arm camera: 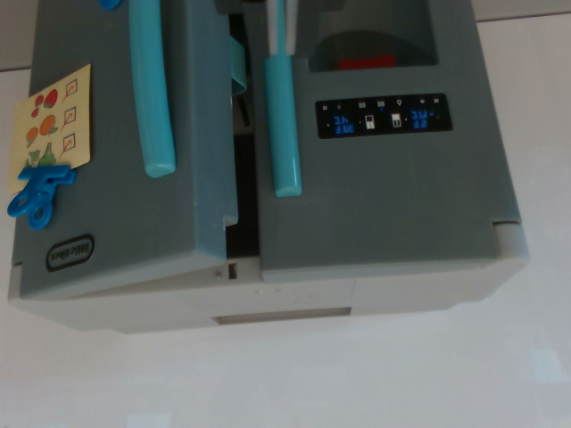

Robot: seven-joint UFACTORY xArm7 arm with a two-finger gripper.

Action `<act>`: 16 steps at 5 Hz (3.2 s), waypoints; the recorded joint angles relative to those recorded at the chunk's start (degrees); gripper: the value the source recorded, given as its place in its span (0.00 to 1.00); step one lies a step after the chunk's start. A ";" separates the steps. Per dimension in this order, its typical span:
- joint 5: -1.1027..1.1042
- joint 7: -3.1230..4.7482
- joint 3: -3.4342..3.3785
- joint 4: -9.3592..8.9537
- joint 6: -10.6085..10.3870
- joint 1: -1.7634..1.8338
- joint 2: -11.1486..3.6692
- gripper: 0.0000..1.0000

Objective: Close fridge door

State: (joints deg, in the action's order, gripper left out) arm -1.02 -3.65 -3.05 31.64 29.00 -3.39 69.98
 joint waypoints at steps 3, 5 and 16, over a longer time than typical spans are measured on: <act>0.00 0.00 0.00 0.00 0.00 0.00 0.00 1.00; 0.00 0.00 0.03 0.00 0.00 0.00 0.00 1.00; 0.00 0.00 7.60 0.97 -0.23 0.00 -13.75 1.00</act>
State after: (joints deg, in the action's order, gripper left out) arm -1.02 -3.65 4.55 32.60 28.77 -3.40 56.23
